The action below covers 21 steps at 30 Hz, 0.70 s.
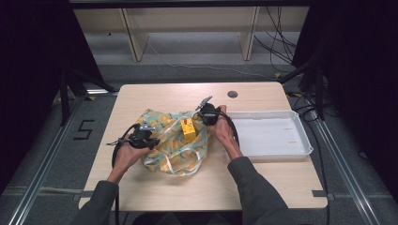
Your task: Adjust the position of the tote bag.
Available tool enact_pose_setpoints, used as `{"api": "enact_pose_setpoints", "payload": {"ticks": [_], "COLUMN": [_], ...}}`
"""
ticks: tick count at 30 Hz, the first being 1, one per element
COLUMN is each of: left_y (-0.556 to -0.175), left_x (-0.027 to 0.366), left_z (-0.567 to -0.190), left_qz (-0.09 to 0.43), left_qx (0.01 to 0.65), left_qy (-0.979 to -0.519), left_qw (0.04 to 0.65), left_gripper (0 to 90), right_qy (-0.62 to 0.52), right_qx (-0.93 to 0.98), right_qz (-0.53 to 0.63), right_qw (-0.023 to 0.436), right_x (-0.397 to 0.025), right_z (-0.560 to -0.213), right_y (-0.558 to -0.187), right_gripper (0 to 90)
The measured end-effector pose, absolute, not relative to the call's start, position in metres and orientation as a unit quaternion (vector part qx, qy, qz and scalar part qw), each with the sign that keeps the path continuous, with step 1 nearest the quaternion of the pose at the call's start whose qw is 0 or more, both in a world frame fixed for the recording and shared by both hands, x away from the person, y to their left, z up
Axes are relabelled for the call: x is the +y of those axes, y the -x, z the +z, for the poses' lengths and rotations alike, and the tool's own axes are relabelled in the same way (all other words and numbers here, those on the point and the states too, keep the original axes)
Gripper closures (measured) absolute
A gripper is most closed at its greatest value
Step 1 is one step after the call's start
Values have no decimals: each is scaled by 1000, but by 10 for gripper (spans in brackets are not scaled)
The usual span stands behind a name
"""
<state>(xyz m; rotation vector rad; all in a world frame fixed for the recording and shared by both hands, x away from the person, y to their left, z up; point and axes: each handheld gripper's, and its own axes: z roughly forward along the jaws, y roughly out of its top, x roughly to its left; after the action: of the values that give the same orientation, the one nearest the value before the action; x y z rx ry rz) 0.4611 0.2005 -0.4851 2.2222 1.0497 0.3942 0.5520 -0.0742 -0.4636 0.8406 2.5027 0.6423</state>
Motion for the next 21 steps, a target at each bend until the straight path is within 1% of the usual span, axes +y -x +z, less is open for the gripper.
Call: {"api": "enact_pose_setpoints", "payload": {"ticks": [3,5,7,8,9,10,12,13,15,18,19,21], "left_y": [-461,-461,-461,-460,-460,-459,-459,-458,-457,-456,-455,-454], "left_x": [202,203,202,200,201,199,200,199,200,201,201,201], "left_z": [-492,-493,-493,-493,-492,-492,-491,-491,-490,-489,-488,-489], "left_qz": [144,137,136,136,135,135,130,132,129,119,121,129], "left_qx": [406,397,397,400,392,399,395,396,391,391,390,387], "left_qy": [-845,-853,-853,-851,-856,-851,-854,-852,-856,-858,-859,-858], "left_qw": [317,309,309,312,309,315,312,315,312,311,308,313], "left_gripper": [884,883,880,879,879,879,879,879,879,879,880,880], "right_qy": [-298,-302,-306,-314,-331,-351,-358,-351,-348,-327,-316,-310], "right_qx": [910,913,913,910,899,887,876,870,858,852,857,863], "right_qz": [213,206,201,206,223,238,260,279,318,353,356,347], "right_qw": [196,184,179,176,179,181,193,204,205,205,198,197], "right_x": [-72,-71,-71,-72,-75,-78,-84,-88,-95,-100,-101,-100], "right_z": [-469,-471,-473,-472,-469,-465,-453,-447,-431,-420,-419,-424], "right_y": [-552,-551,-552,-551,-552,-551,-547,-545,-535,-517,-512,-501], "right_gripper": [888,882,839,784,678,625,559,548,546,578,610,646]}}
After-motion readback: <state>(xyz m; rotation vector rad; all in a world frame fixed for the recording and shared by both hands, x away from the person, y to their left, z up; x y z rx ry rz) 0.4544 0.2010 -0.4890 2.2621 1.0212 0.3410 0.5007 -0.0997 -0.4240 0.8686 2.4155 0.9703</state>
